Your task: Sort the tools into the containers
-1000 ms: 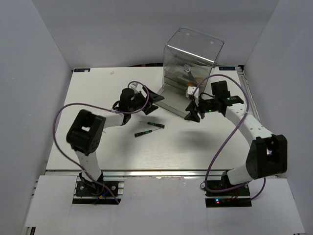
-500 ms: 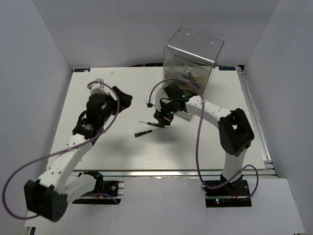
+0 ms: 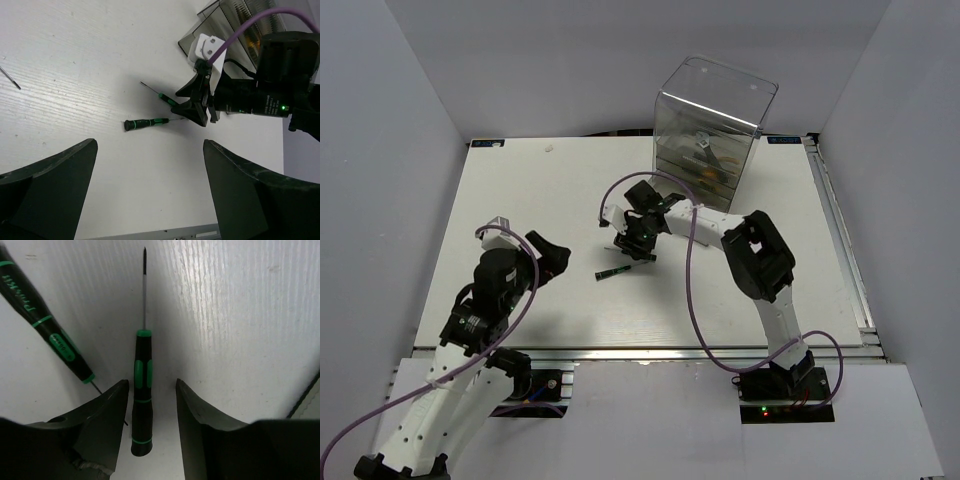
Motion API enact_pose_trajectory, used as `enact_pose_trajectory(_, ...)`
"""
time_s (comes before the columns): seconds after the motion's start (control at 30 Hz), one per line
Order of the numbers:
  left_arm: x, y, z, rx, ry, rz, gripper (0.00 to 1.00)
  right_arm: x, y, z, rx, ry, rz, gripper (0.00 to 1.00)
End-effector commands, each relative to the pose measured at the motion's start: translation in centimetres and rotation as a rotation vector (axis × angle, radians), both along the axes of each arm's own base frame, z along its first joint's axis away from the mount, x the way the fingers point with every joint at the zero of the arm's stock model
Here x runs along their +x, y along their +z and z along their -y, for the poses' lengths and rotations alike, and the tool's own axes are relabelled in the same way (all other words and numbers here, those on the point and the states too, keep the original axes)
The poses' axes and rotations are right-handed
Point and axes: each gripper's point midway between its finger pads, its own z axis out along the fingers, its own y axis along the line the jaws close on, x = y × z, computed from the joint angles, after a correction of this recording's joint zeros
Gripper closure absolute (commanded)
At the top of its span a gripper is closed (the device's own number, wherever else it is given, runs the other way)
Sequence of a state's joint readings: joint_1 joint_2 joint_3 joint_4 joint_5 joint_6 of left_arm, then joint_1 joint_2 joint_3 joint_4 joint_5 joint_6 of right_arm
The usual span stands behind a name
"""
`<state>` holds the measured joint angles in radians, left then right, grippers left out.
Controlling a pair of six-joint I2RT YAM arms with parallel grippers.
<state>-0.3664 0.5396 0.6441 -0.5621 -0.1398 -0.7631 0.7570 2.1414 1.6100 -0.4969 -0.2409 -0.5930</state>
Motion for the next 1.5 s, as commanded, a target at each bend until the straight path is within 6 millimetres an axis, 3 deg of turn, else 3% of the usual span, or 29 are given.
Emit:
enact_pose_trajectory(0.0, -0.6, -0.1, 0.1, 0.006, -0.021, -0.026, 0.02, 1.4, 0.1, -0.6, -0.007, -0.026, 0.050, 0.52)
enact_pose_trajectory(0.17, -0.7, -0.6, 0.7, 0.011, -0.055, -0.047, 0.02, 1.2, -1.1, -0.1, -0.031, -0.017, 0.056, 0.77)
enact_pose_trajectory(0.37, -0.6, -2.0, 3.1, 0.034, -0.219, -0.074, 0.03, 1.8, 0.2, -0.2, 0.003, 0.009, 0.078, 0.94)
enact_pose_trajectory(0.47, -0.4, -3.3, 4.9, 0.022, -0.317, -0.107, 0.07, 2.4, 3.1, -0.2, 0.090, 0.049, 0.059, 0.96)
enact_pose_trajectory(0.53, -0.1, -3.7, 5.7, 0.029, -0.365, -0.114, 0.09, 2.4, 6.7, -0.8, 0.177, 0.126, 0.080, 0.98)
enact_pose_trajectory(0.57, 0.0, -4.7, 6.2, 0.038, -0.403, -0.155, 0.11, 2.7, 7.7, -0.1, 0.197, 0.134, 0.086, 1.00)
enact_pose_trajectory(0.6, 0.4, -4.5, 6.6, 0.044, -0.419, -0.154, 0.12, 2.7, 10.0, -0.1, 0.243, 0.155, 0.114, 1.00)
enact_pose_trajectory(0.67, 0.8, -5.7, 6.9, 0.092, -0.452, -0.194, 0.12, 3.8, 11.8, 1.2, 0.266, 0.149, 0.158, 1.00)
enact_pose_trajectory(0.73, 1.4, -5.5, 7.6, 0.119, -0.477, -0.195, 0.12, 5.1, 13.6, 2.3, 0.280, 0.106, 0.209, 1.00)
enact_pose_trajectory(0.8, 1.8, -6.6, 8.3, 0.180, -0.516, -0.221, 0.12, 7.1, 14.4, 4.2, 0.270, 0.021, 0.242, 1.00)
enact_pose_trajectory(0.87, 2.4, -6.4, 9.1, 0.233, -0.555, -0.207, 0.13, 8.4, 14.2, 5.9, 0.255, -0.053, 0.250, 1.00)
enact_pose_trajectory(0.9, 2.4, -7.5, 9.8, 0.264, -0.577, -0.236, 0.13, 9.4, 14.2, 6.7, 0.240, -0.090, 0.279, 1.00)
enact_pose_trajectory(0.93, 2.8, -7.3, 10.1, 0.298, -0.600, -0.219, 0.14, 9.8, 13.8, 7.2, 0.225, -0.111, 0.285, 0.98)
enact_pose_trajectory(1.0, 2.9, -8.9, 10.9, 0.341, -0.634, -0.263, 0.16, 11.0, 12.4, 8.9, 0.173, -0.177, 0.297, 0.94)
enact_pose_trajectory(1.2, 4.2, -10.4, 12.3, 0.474, -0.719, -0.263, 0.19, 13.0, 9.4, 11.2, 0.117, -0.271, 0.266, 0.64)
enact_pose_trajectory(1.33, 5.0, -12.0, 12.8, 0.581, -0.787, -0.266, 0.20, 12.8, 9.9, 11.4, 0.131, -0.251, 0.260, 0.53)
enact_pose_trajectory(1.43, 5.5, -12.7, 13.2, 0.626, -0.821, -0.268, 0.24, 12.1, 11.1, 11.5, 0.169, -0.220, 0.234, 0.51)
enact_pose_trajectory(1.47, 5.4, -12.9, 13.4, 0.636, -0.834, -0.272, 0.24, 10.6, 11.6, 11.1, 0.201, -0.173, 0.182, 0.50)
